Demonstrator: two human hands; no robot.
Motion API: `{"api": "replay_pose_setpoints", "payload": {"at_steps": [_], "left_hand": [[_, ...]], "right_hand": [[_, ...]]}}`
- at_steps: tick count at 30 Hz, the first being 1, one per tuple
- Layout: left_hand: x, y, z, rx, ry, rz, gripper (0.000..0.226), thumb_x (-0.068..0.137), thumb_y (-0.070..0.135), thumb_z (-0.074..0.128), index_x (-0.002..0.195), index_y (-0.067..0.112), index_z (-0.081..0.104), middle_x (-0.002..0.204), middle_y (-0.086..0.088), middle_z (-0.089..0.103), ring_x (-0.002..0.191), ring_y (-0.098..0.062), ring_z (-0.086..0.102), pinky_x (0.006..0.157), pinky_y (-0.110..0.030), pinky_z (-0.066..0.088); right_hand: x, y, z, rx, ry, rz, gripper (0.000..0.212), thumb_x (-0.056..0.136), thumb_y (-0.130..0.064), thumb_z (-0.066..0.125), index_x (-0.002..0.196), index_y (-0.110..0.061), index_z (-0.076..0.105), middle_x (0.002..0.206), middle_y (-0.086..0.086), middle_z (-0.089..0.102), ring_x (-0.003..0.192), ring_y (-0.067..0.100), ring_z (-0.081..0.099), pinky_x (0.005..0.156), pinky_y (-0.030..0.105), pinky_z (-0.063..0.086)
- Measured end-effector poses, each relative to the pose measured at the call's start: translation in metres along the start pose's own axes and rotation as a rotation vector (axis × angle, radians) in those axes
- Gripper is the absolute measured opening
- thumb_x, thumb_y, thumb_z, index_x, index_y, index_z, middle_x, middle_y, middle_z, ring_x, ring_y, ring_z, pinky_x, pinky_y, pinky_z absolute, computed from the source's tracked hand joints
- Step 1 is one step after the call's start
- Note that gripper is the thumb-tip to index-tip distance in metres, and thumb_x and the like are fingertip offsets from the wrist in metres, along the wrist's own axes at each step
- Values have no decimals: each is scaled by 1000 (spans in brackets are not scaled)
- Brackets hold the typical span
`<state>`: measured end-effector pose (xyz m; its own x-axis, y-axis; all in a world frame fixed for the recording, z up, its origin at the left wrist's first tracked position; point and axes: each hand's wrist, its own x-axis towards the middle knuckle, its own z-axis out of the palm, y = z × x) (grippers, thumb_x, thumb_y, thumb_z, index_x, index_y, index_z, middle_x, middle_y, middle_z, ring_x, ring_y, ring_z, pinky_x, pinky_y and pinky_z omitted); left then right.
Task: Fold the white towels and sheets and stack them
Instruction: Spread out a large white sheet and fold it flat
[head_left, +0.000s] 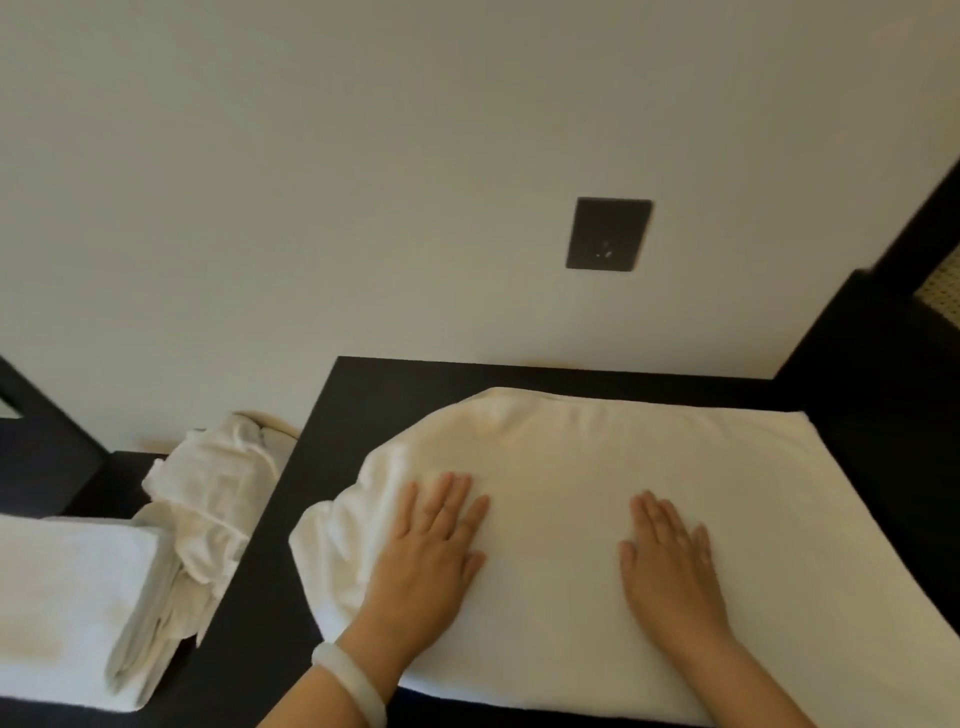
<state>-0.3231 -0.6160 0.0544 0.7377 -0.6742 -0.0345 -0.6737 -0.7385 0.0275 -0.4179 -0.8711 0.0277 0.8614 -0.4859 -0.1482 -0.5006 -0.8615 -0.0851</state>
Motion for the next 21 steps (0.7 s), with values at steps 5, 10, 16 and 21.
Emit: {"api": "replay_pose_setpoints", "payload": {"at_steps": [5, 10, 16, 21], "left_hand": [[-10, -67, 0, -360, 69, -397, 66, 99, 59, 16, 157, 31, 0, 165, 0, 1, 152, -20, -3, 122, -39, -6], [9, -106, -16, -772, -52, -637, 68, 98, 56, 43, 152, 17, 29, 143, -6, 50, 130, -25, 48, 109, -40, 40], [32, -70, -46, -977, -132, -395, 45, 88, 39, 67, 129, 22, 56, 119, 1, 60, 105, -19, 59, 94, -37, 49], [23, 17, -58, -546, -72, 187, 63, 91, 35, 59, 148, 27, 33, 149, 3, 36, 132, -25, 34, 111, -43, 23]], "right_hand": [[14, -71, -12, 82, 61, -15, 60, 104, -26, 28, 157, -11, 6, 166, 7, -1, 153, 24, -4, 124, 42, -3], [6, -131, -9, 316, -132, -310, 57, 107, -40, 28, 158, -28, 6, 166, -6, -4, 151, 9, -8, 120, 32, -12], [2, -142, -52, 1099, -51, 58, 39, 103, -34, 46, 140, -20, 52, 143, -2, 52, 129, 13, 47, 108, 26, 33], [22, -127, -83, 980, 46, -163, 28, 103, -32, 47, 127, -39, 59, 127, -15, 54, 105, -2, 55, 75, 3, 40]]}}
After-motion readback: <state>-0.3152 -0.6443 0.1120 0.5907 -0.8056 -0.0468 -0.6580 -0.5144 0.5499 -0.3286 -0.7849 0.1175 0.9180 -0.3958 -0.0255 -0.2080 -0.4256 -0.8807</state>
